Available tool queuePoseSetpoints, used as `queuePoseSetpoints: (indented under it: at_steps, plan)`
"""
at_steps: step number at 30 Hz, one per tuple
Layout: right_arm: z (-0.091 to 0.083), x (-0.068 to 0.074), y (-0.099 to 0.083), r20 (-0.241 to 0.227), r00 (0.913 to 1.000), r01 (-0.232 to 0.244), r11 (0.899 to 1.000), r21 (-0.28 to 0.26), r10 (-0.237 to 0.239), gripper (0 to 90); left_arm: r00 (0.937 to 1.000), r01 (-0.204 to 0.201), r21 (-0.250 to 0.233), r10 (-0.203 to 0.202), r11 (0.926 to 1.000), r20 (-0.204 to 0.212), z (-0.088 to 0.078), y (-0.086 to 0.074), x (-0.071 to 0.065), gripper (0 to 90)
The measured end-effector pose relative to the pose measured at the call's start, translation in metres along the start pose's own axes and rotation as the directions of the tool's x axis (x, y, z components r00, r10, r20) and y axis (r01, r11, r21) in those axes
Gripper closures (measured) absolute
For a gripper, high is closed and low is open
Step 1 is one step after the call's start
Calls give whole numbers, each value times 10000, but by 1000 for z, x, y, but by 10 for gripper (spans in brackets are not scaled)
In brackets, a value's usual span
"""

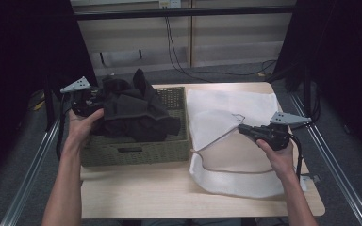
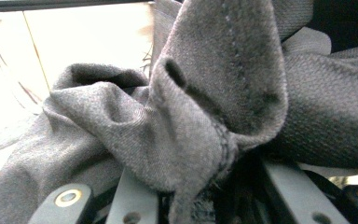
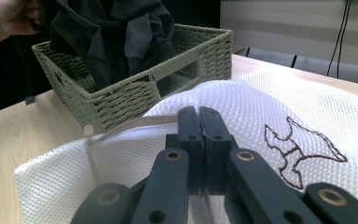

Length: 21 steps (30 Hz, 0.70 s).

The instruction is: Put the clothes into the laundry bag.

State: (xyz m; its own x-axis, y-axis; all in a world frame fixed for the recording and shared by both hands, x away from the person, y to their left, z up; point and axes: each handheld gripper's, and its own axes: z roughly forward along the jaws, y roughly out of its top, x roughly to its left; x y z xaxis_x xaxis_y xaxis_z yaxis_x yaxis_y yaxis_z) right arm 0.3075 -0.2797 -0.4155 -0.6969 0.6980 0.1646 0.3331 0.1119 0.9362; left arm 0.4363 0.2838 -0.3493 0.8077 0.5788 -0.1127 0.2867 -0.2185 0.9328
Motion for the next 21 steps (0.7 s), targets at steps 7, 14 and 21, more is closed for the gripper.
queuePoseSetpoints:
  at_steps: [7, 14, 21]
  plan:
    - [-2, -1, 0, -21, 10000, -29, 10000, -58, 29, 889, 10000, -26, -417, 27, 9991, 23, -7, 11, -2, 713]
    - [-2, -1, 1, 11, 10000, -35, 9999, -105, 35, 888, 9999, -79, -935, 69, 9956, -112, -19, 24, -5, 717]
    - [-2, -1, 1, -24, 10000, -53, 9999, -122, 53, 888, 9998, -75, -1430, 45, 9897, -217, -30, 38, -11, 719]
